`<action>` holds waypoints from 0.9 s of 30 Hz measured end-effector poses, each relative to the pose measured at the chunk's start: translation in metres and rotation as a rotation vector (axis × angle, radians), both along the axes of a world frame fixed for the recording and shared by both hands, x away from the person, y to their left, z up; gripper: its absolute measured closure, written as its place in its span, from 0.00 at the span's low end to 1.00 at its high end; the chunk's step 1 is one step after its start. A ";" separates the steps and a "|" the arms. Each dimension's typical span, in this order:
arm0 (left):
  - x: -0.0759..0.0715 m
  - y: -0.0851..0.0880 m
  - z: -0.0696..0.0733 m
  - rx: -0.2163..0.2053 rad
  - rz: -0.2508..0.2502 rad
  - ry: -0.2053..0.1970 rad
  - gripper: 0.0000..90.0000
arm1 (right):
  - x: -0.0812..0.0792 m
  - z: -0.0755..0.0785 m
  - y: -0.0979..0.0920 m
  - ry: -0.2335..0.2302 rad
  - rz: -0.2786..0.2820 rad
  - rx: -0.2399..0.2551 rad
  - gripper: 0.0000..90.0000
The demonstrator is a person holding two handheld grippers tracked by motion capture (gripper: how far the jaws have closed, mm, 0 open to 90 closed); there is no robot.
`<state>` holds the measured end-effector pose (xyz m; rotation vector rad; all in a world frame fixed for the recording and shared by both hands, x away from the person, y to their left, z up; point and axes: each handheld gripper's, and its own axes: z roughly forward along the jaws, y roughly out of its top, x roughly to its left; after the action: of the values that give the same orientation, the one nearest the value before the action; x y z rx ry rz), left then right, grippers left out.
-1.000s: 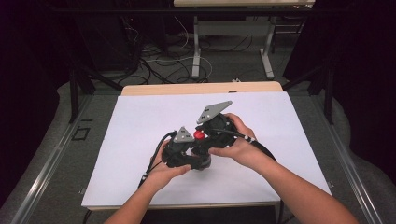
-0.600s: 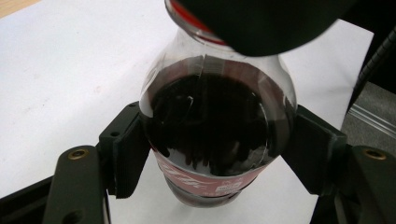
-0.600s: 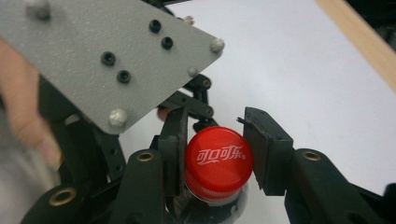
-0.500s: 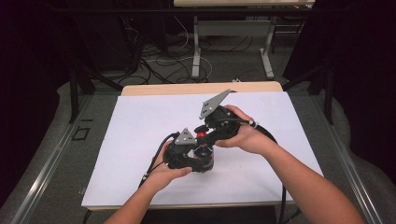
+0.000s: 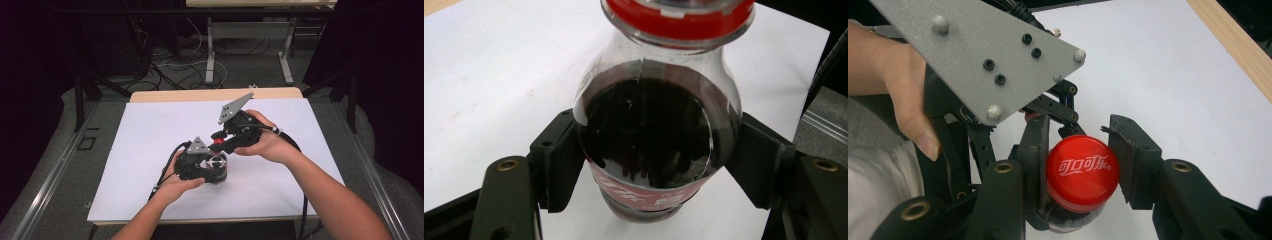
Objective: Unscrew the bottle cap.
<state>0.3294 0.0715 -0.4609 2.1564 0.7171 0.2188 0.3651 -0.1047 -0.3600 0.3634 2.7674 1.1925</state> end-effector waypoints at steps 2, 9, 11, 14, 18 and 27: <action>0.002 0.001 -0.001 0.002 0.006 -0.001 0.34 | 0.000 0.000 -0.002 0.005 -0.008 -0.007 0.68; 0.008 0.008 -0.004 0.000 0.034 0.004 0.34 | 0.001 -0.001 -0.007 0.001 -0.025 -0.003 0.68; 0.010 0.010 -0.004 -0.008 0.049 0.005 0.34 | 0.001 -0.002 -0.007 0.001 -0.037 -0.001 0.68; 0.011 0.013 -0.004 -0.017 0.068 0.021 0.34 | 0.000 -0.005 -0.009 0.010 -0.042 -0.009 0.68; 0.014 0.018 -0.003 -0.016 0.085 0.007 0.34 | -0.001 -0.011 -0.012 0.024 -0.063 -0.019 0.68; 0.018 0.025 -0.001 -0.022 0.123 -0.005 0.34 | -0.007 -0.035 -0.024 0.033 -0.147 -0.015 0.68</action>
<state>0.3476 0.0966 -0.4616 2.0918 0.8469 0.2795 0.3579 -0.1290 -0.3947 0.5782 2.7205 1.1406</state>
